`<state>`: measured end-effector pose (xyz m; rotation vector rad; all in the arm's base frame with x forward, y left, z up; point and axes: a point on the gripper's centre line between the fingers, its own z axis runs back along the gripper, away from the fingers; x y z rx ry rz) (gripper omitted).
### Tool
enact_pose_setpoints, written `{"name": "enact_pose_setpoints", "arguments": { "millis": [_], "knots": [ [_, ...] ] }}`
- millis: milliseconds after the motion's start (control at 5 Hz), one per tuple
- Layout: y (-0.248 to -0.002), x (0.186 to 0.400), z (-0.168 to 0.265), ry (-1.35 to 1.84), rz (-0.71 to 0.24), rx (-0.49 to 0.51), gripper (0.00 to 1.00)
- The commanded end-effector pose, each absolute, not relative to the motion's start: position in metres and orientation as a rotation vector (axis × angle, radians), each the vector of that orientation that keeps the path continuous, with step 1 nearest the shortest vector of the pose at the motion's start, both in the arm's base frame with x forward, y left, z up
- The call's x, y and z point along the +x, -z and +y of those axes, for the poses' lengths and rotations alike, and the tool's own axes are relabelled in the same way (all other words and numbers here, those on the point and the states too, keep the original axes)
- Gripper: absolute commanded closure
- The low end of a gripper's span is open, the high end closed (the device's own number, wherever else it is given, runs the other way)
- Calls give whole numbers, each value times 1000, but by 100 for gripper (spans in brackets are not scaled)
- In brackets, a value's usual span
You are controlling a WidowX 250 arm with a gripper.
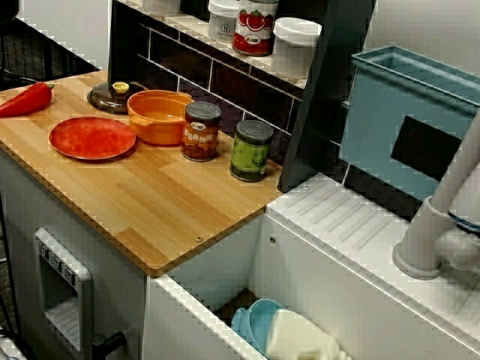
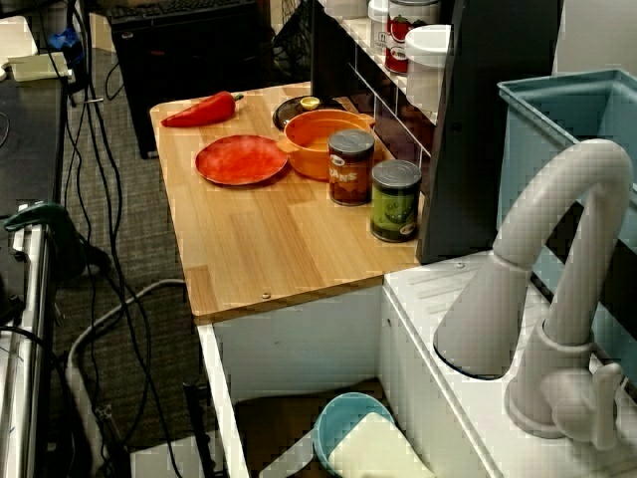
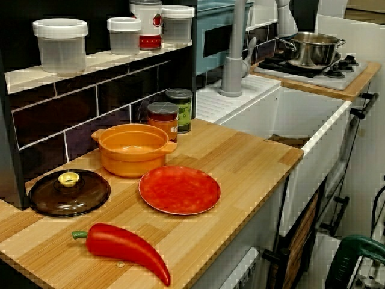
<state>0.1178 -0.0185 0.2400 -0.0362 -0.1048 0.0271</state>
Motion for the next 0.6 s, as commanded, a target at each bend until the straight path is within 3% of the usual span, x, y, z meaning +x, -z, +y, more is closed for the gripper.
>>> {"name": "enact_pose_setpoints", "arguments": {
  "millis": [0, 400],
  "knots": [
    [-240, 118, -18, -27, -105, -36, 0],
    [-216, 166, 10, -148, -225, 48, 0]
  ]
}}
